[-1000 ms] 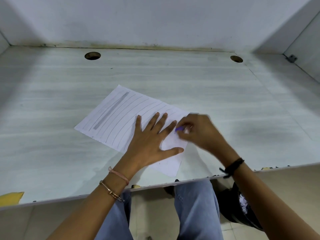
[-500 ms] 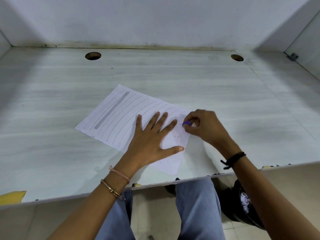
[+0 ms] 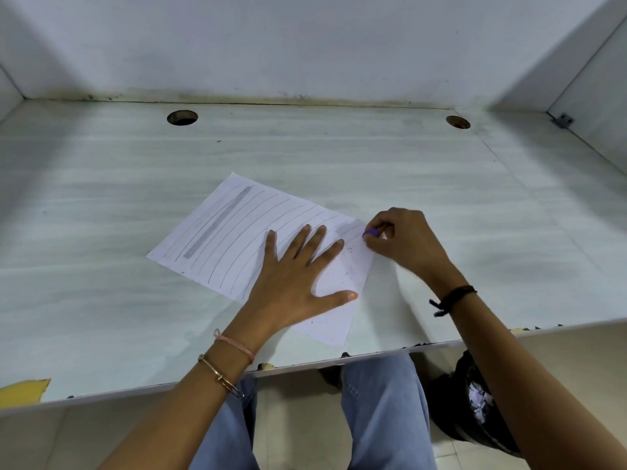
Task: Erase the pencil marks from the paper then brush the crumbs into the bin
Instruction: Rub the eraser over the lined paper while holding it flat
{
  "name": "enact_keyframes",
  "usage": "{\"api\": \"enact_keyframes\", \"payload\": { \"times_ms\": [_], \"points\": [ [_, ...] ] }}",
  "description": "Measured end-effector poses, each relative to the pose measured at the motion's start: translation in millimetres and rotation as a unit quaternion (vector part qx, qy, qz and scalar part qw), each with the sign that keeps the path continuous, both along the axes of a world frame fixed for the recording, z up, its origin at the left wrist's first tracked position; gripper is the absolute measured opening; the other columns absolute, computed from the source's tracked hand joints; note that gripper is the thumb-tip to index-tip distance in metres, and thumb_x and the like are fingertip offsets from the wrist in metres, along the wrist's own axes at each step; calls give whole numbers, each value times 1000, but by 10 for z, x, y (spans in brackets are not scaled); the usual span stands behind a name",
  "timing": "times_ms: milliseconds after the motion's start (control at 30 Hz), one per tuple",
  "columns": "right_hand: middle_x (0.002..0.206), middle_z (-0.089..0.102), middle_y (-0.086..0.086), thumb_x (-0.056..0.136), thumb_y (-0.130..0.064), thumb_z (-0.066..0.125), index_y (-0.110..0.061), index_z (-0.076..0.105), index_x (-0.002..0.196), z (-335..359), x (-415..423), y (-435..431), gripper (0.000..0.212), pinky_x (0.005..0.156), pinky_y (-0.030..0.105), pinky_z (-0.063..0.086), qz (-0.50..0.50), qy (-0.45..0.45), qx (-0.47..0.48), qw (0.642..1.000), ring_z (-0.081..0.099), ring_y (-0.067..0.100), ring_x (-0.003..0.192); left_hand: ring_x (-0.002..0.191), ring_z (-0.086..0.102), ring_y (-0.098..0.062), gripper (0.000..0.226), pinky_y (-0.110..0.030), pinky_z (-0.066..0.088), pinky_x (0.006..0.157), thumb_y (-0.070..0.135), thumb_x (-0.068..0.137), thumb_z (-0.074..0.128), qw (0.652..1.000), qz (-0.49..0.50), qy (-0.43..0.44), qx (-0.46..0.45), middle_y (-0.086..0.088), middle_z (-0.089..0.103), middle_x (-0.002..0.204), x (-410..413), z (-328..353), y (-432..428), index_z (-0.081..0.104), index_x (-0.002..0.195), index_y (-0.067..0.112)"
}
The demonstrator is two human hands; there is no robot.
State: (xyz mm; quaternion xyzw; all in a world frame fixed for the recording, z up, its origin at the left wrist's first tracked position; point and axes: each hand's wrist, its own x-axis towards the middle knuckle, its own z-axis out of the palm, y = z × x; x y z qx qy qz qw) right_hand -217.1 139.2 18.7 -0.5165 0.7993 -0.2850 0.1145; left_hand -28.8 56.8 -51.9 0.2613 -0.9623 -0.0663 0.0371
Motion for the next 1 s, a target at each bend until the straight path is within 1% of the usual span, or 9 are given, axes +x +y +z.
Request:
{"api": "enact_keyframes", "payload": {
  "times_ms": [67,133,233,333,533,700,767,933,1000],
  "points": [
    [66,56,-11,73,-7,73,-10,72,78,-14,178,61,6,58,8,36,73,-5,5,997,52,-4,61,147,-22,-14,90,-62,-12,114,87,76,12,1000,4,2,13,8,-19,161,-8,9,15,-10,151,42],
    [65,56,-12,72,-6,74,-9,72,78,-81,248,126,6,59,7,36,103,-10,22,994,52,-8,62,146,-22,-14,91,-61,-12,114,87,74,10,1000,5,2,19,9,-21,160,-11,15,21,-10,151,43],
    [69,63,-2,73,-6,72,-8,73,80,-124,-25,68,7,56,6,36,11,-2,-1,1000,52,-9,58,146,-24,-15,91,-62,-12,114,86,75,7,1000,0,-7,8,8,-22,160,0,16,14,-13,151,41],
    [68,61,0,76,-8,68,-6,72,82,-63,-232,-7,7,50,9,34,-55,6,7,998,49,2,51,145,-26,-15,91,-61,-13,113,86,76,9,1000,1,-16,9,8,-24,159,4,21,6,-14,151,40],
    [65,57,-10,73,-7,73,-5,71,77,-98,280,122,5,59,6,36,98,-10,12,995,53,-8,62,146,-24,-14,93,-62,-12,113,89,72,3,1000,6,1,18,9,-21,160,-11,2,14,-12,151,43],
    [60,56,-8,76,-6,69,-8,71,78,-105,-175,9,3,52,8,34,-38,-12,-17,999,51,-8,52,146,-25,-15,92,-62,-12,113,87,73,0,1000,1,-10,4,8,-23,160,1,1,5,-14,151,41],
    [56,51,-11,77,-6,67,-5,70,79,-66,-223,-23,4,49,7,33,-55,-7,-14,998,49,-7,51,146,-25,-14,92,-62,-12,113,87,73,0,1000,2,-9,5,8,-22,160,-1,0,5,-13,151,41],
    [63,56,-16,73,-8,73,-10,70,76,-94,271,136,5,58,6,36,94,-10,-9,995,52,-6,60,146,-23,-13,90,-62,-13,113,89,75,9,1000,6,8,13,9,-19,161,-17,-29,11,-10,151,44],
    [62,55,-16,73,-7,73,-11,69,76,-147,285,171,6,56,7,35,99,-20,-1,995,50,-3,58,146,-23,-14,91,-62,-13,113,89,74,5,1000,7,6,7,8,-20,160,-19,-36,8,-10,151,43]
  ]
}}
